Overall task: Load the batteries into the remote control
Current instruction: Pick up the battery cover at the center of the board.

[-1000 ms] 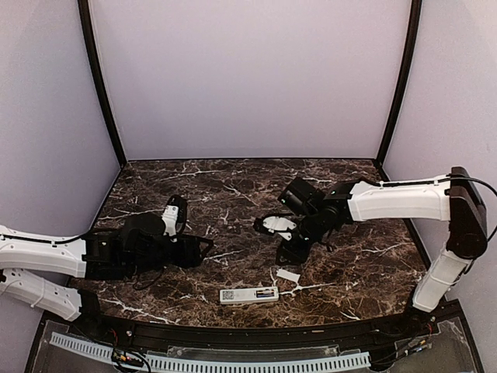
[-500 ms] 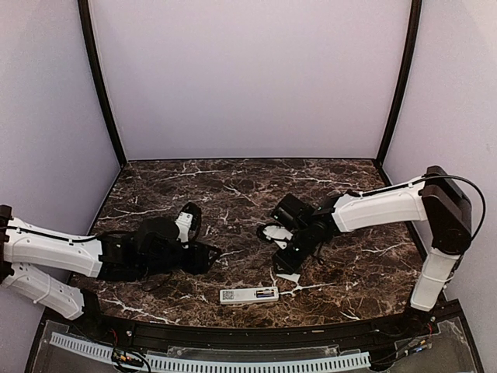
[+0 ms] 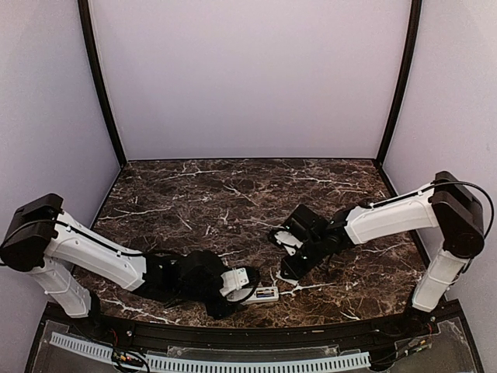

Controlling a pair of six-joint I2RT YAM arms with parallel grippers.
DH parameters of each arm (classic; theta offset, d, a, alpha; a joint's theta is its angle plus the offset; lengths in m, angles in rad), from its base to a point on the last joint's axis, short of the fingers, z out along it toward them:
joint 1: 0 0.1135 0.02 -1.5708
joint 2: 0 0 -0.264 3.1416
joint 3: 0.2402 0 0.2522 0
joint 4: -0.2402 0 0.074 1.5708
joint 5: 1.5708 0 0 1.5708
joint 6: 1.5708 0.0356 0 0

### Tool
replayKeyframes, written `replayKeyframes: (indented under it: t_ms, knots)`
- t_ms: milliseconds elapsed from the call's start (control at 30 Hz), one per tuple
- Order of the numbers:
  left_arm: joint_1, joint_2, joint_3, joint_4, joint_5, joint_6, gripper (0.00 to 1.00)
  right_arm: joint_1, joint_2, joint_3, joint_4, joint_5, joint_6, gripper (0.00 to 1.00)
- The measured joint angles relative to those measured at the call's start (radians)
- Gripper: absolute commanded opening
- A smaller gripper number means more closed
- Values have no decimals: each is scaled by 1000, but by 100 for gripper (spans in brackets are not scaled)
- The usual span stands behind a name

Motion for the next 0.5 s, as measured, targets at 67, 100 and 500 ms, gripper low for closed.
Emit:
replayKeyframes:
  t_ms: [67,100,500]
  knots:
    - [0,52,25,-7,-5,52,77,8,-6,-9,9,-4,19,19]
    - [0,80,45,-14,-9,79,77,15,-8,-13,11,-5,31,19]
    - [0,217,203,-100,-57,291,50,102,-73,-79,-5,-12,138,18]
